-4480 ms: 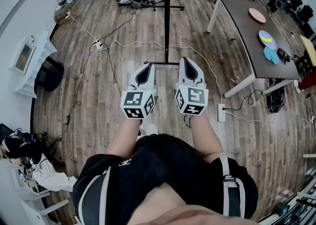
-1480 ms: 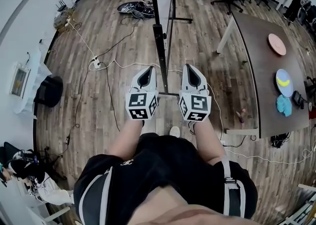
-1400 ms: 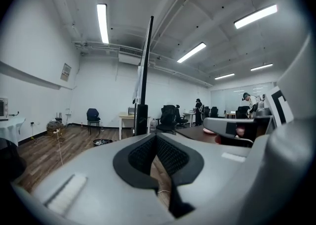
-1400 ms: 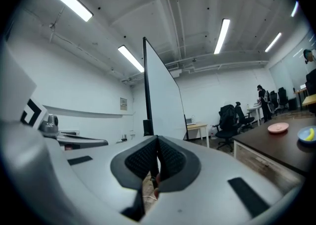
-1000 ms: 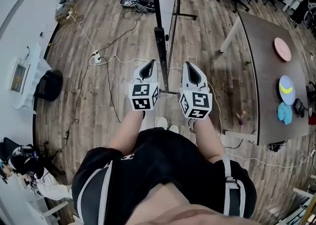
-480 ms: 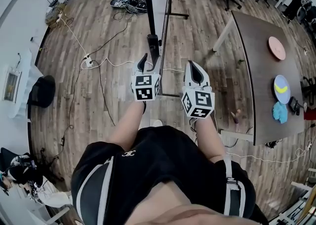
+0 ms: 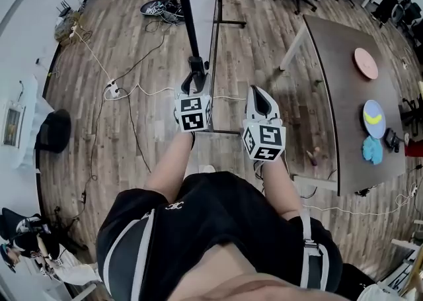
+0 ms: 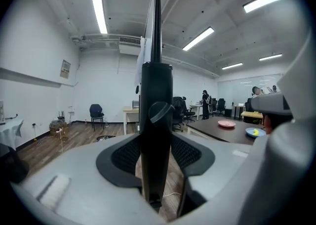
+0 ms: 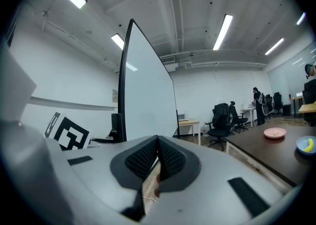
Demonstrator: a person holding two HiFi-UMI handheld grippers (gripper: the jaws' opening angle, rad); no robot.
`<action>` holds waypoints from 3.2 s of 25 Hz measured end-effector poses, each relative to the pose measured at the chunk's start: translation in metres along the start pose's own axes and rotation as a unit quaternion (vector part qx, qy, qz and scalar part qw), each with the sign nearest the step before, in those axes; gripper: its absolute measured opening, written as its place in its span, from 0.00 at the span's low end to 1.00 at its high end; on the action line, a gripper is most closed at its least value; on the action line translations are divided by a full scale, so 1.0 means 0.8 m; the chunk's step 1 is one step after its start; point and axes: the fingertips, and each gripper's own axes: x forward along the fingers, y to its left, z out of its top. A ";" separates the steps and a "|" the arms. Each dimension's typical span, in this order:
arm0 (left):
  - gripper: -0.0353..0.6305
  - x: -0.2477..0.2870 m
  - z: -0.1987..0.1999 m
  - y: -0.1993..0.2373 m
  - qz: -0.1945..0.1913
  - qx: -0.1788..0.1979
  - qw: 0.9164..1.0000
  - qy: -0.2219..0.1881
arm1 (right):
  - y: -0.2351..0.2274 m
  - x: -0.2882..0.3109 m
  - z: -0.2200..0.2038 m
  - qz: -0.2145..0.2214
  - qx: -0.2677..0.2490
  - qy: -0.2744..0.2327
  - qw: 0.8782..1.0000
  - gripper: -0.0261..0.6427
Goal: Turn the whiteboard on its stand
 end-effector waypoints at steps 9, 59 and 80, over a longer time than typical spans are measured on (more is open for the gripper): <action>0.34 -0.004 -0.002 -0.001 0.013 -0.006 1.000 -0.001 | -0.008 -0.010 -0.008 0.004 0.009 0.008 1.000 0.05; 0.32 -0.327 -0.095 -0.110 -0.053 -0.007 0.998 -0.032 | 0.128 -0.293 -0.077 -0.005 0.022 0.016 1.000 0.05; 0.31 -0.454 -0.135 -0.167 -0.067 0.010 0.997 -0.029 | 0.164 -0.432 -0.078 0.005 0.011 0.018 1.000 0.05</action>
